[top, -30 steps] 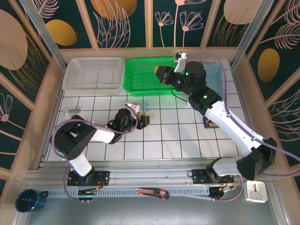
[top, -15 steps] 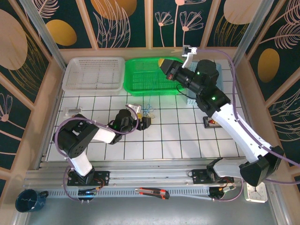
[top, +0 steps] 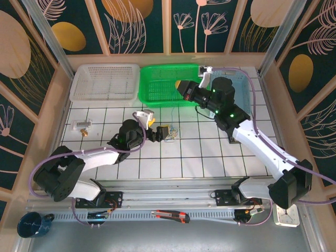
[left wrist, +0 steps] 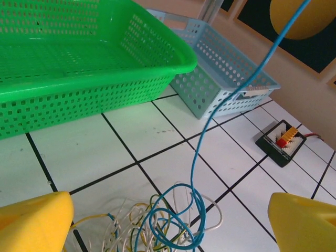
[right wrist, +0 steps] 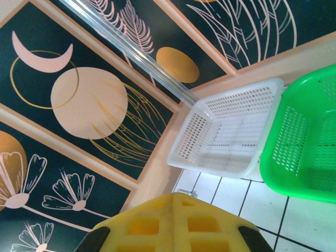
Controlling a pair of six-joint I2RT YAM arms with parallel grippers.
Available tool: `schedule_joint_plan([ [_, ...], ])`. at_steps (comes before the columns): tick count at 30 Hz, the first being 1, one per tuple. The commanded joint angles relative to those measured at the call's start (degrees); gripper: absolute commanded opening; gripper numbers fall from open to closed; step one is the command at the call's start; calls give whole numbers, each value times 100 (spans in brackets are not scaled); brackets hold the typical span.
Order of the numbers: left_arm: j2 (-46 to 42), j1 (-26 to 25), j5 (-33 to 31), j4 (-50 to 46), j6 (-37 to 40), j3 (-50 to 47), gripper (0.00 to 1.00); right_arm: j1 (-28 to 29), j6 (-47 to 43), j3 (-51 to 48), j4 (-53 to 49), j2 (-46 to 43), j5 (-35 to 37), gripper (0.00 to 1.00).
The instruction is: Untangle the cables
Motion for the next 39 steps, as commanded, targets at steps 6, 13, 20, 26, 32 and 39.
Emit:
schedule_joint_plan([
  [6, 659, -10, 267, -144, 234, 695, 90, 353, 22, 281, 202, -18, -85, 0],
  [13, 1446, -14, 264, 87, 99, 1146, 68, 492, 92, 411, 267, -5, -137, 0],
  [20, 1991, -14, 196, 381, -33, 1012, 36, 333, -121, 1322, -50, 136, -244, 0],
  [26, 2175, -15, 200, 619, -169, 660, 18, -189, 162, 1981, 318, 185, -583, 0],
  [32, 2247, -15, 209, 780, -249, 442, 22, -815, 485, 2358, 777, 69, -706, 0],
  [39, 2322, -10, 231, 899, -307, 303, 24, -1471, 796, 2518, 1290, -263, -598, 0],
])
